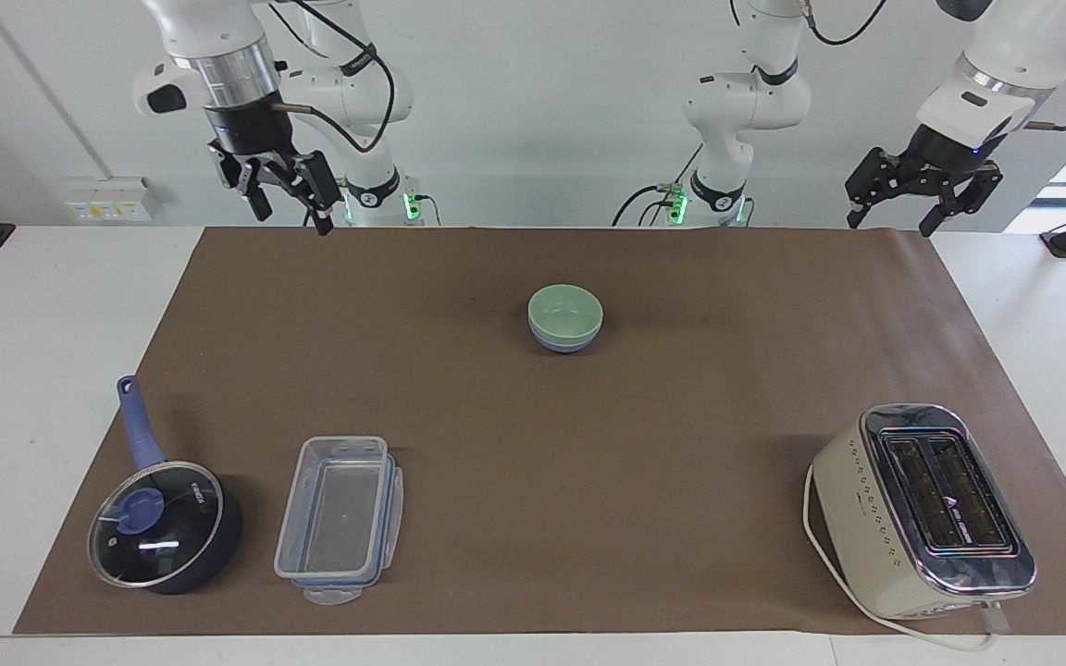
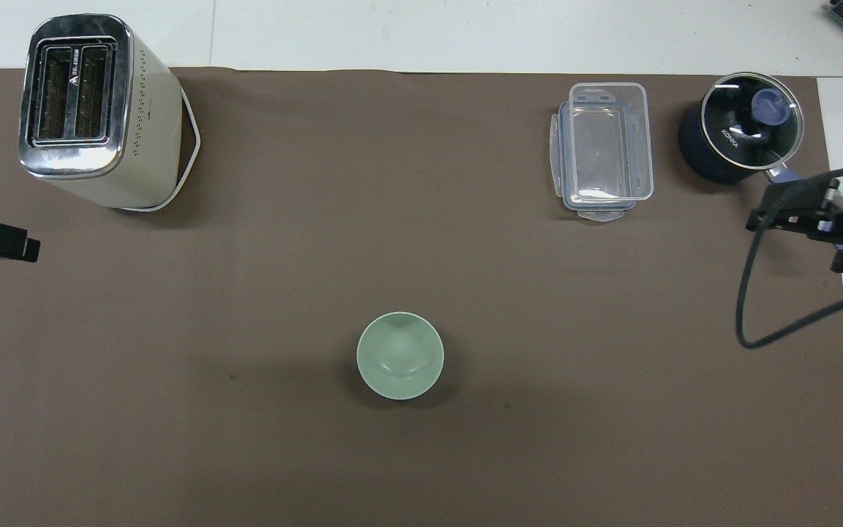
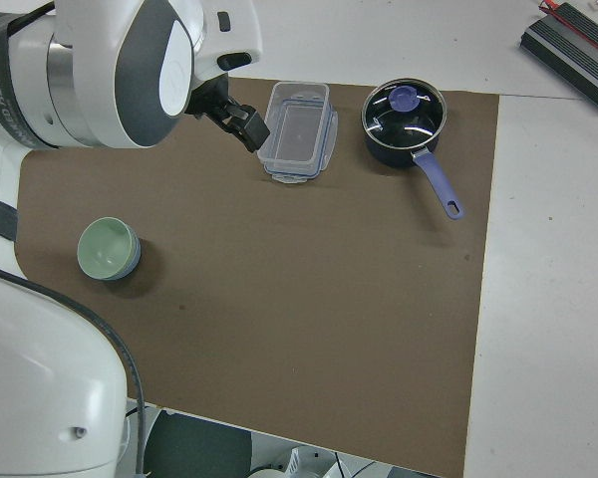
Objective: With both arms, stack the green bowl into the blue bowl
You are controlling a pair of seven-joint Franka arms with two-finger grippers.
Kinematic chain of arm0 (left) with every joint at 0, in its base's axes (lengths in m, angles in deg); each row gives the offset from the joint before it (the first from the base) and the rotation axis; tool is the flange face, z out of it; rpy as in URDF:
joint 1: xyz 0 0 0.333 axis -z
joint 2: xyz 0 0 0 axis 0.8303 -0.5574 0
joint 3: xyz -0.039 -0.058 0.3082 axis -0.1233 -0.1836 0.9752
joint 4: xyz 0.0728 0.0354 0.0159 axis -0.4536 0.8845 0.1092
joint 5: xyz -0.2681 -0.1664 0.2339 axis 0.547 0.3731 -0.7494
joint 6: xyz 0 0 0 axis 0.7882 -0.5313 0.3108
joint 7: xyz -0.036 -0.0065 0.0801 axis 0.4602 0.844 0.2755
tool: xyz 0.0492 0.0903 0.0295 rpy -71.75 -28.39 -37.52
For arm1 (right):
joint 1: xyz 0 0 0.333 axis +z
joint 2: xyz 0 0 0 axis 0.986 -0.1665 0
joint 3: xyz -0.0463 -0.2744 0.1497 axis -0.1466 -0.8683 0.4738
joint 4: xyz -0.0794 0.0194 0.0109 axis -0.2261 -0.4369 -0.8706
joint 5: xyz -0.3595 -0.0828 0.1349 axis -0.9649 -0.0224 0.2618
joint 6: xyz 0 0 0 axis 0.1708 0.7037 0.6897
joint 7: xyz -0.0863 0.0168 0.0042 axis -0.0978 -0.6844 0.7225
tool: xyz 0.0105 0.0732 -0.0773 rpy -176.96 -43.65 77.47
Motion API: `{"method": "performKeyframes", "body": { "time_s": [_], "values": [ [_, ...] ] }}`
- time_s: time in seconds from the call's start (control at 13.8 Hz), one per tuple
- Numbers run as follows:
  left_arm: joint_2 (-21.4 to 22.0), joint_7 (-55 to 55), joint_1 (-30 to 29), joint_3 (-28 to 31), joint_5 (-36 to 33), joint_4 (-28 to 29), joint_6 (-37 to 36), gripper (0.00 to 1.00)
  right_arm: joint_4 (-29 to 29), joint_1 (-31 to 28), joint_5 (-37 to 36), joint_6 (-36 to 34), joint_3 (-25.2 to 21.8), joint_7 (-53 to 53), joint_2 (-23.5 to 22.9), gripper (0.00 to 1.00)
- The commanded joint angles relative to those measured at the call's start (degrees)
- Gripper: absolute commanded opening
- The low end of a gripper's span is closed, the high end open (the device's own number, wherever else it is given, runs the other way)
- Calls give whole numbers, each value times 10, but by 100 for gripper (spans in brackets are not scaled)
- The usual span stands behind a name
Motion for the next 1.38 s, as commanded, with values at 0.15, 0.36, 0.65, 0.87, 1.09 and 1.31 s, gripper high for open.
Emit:
{"method": "performKeyframes", "body": {
  "time_s": [0.15,0.36,0.65,0.87,1.09,1.31],
  "values": [
    [-2,5,-6,-5,-12,-12,-24,100,-23,-2,-10,-53,-72,137,6,100],
    [0,5,-6,-4,-12,-12,-23,100,-22,-3,-51,-75,-71,232,2,100],
    [-1,5,-6,-4,-12,-12,-20,100,-4,1,-26,-70,-69,226,6,100],
    [0,5,-6,-4,-13,-12,-20,100,12,5,-28,-69,-67,228,12,100],
    [-1,5,-7,-4,-13,-12,-18,100,6,8,-37,-91,-64,230,-2,100],
    [-1,5,-7,-4,-13,-12,-18,100,10,18,-36,-85,-63,226,-3,100]
  ]
}}
